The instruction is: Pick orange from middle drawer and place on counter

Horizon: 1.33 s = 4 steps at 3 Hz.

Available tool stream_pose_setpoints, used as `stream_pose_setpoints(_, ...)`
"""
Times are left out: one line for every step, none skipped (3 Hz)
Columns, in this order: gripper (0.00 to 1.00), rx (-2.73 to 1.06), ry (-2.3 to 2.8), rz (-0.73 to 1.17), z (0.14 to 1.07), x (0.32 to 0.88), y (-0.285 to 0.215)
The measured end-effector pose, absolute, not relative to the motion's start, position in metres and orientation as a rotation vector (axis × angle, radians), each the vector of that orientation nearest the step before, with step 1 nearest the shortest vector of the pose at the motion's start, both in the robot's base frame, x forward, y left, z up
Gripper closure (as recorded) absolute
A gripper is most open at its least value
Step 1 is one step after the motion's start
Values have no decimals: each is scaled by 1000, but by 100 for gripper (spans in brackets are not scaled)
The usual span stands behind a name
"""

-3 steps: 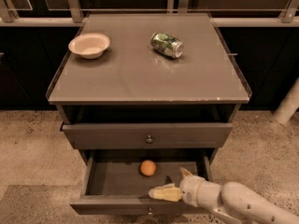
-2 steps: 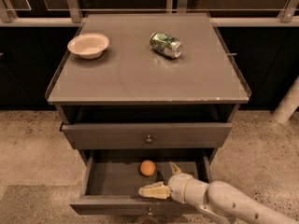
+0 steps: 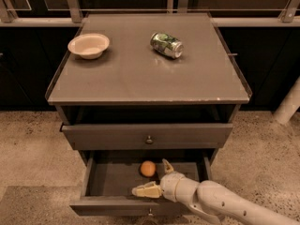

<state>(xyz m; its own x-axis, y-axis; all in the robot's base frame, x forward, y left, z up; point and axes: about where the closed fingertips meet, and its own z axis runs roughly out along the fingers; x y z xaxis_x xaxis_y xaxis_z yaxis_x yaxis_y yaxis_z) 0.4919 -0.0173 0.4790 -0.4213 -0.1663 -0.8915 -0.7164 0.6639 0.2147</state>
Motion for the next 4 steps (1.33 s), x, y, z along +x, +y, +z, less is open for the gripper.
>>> stream_pose_setpoints(0,-690,1940,737,479,492,-17)
stream_pose_setpoints(0,-721,1944,662,457,515,-17)
stream_pose_setpoints(0,-766,1930,570,438,542,-18)
stream_pose_setpoints(0,-797,1931,490,420,564,-23)
